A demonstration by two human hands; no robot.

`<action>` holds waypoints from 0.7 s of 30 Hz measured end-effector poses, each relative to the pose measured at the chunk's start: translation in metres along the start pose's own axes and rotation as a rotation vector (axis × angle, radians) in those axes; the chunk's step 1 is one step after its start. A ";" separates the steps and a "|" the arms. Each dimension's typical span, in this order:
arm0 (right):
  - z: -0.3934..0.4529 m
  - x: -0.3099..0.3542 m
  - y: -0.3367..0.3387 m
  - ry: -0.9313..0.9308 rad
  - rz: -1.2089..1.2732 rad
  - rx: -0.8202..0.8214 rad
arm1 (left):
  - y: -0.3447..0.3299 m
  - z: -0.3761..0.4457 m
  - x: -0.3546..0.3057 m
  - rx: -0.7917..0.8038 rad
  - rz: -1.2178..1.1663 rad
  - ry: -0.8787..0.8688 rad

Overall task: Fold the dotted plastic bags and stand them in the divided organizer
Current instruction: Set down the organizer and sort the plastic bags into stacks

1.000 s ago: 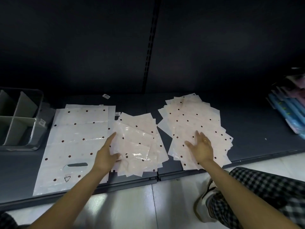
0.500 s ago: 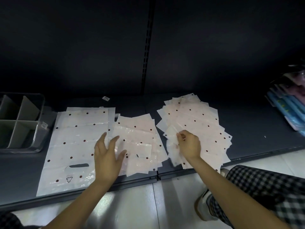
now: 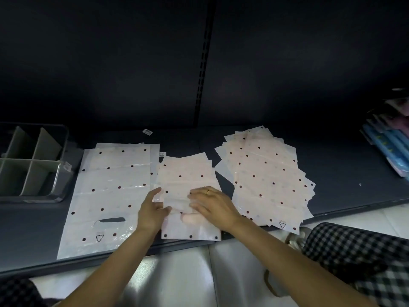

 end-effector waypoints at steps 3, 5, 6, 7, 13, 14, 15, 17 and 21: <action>-0.006 -0.047 0.014 -0.276 -0.052 -0.125 | 0.011 0.008 -0.007 -0.062 0.166 -0.148; -0.018 -0.090 0.021 -0.521 -0.163 -0.106 | 0.016 0.011 -0.013 -0.089 0.301 -0.272; -0.026 -0.111 0.023 -0.637 -0.213 -0.084 | 0.018 0.012 -0.015 -0.095 0.400 -0.330; -0.036 -0.129 0.026 -0.734 -0.241 -0.064 | 0.017 0.012 -0.015 -0.086 0.504 -0.376; -0.068 -0.184 0.029 -0.911 -0.233 0.005 | -0.012 0.008 0.014 0.148 0.944 -0.450; -0.068 -0.186 0.032 -0.896 -0.240 -0.013 | -0.016 0.006 0.014 0.159 0.985 -0.479; -0.068 -0.186 0.035 -0.885 -0.241 -0.035 | -0.020 0.004 0.015 0.173 1.021 -0.498; -0.067 -0.187 0.041 -0.867 -0.217 -0.095 | -0.028 0.001 0.015 0.212 1.093 -0.513; -0.066 -0.191 0.055 -0.841 -0.146 -0.209 | -0.038 -0.003 0.016 0.275 1.201 -0.483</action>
Point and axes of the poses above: each hand's wrist, its own z-axis towards the middle knuckle, its own y-axis out of the back of the hand, x = y × z, the point moved 7 cm from there along z, towards the middle knuckle, and after that the axes turned 9 degrees about -y, right-handed, at the moved point
